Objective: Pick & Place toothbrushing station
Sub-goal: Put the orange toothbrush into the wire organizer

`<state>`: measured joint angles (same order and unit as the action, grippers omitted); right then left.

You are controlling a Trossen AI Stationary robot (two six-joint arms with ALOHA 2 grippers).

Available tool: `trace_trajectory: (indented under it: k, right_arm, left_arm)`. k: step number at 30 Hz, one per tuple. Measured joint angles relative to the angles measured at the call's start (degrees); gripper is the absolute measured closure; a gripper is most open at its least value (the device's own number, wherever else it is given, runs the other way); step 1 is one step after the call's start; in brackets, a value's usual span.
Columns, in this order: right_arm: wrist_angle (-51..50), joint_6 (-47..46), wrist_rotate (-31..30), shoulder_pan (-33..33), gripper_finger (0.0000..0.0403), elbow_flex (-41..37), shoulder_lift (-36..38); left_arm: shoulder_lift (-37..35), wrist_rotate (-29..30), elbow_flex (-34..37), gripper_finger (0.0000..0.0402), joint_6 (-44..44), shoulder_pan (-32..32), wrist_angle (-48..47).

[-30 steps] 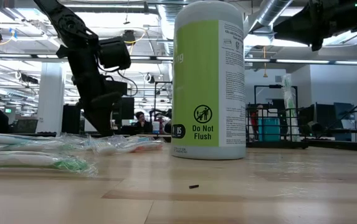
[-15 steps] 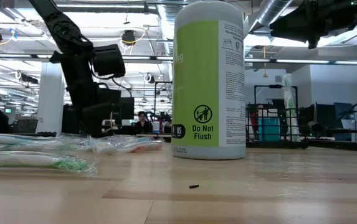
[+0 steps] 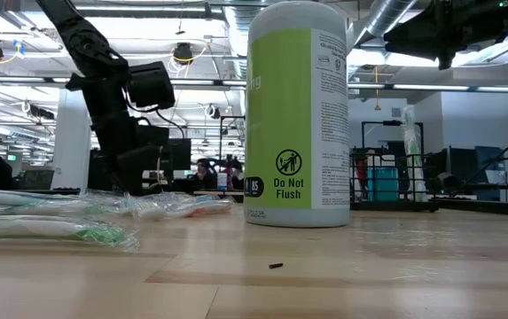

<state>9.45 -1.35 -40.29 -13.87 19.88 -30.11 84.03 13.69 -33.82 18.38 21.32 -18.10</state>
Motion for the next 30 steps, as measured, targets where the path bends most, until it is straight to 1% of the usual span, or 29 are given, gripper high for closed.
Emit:
trace_trajectory:
  k: [4, 7, 11, 16, 24, 30]
  right_arm:
    - [-0.3, -0.6, 0.0, 0.0, 0.0258, 0.0, 0.0]
    - [-0.2, -0.6, 0.0, 0.0, 0.0258, 0.0, 0.0]
    - [-0.2, -1.5, 0.0, 0.0, 0.0258, 0.0, 0.0]
    - [-0.4, -1.7, 0.0, 0.0, 0.0258, 0.0, -0.4]
    - [1.3, -1.7, 0.0, 0.1, 0.0258, 0.0, -3.6]
    - [5.4, -1.7, 0.0, 0.1, 0.0258, 0.0, -5.3]
  left_arm:
    - [-1.0, 0.8, 0.1, 0.0395, 1.0, -0.1, 0.1]
    - [-2.6, 0.9, 0.1, 0.0394, 1.5, -0.5, 0.2]
    - [-6.4, 0.9, 0.1, 0.0395, 1.6, -1.4, 0.6]
    - [-12.8, 0.9, 0.0, 0.0395, 1.6, -2.5, 2.2]
    - [-22.1, 0.9, 0.0, 0.0395, 0.1, -5.2, 9.7]
    - [-24.7, 0.6, -0.1, 0.0394, -0.4, -6.9, 17.4]
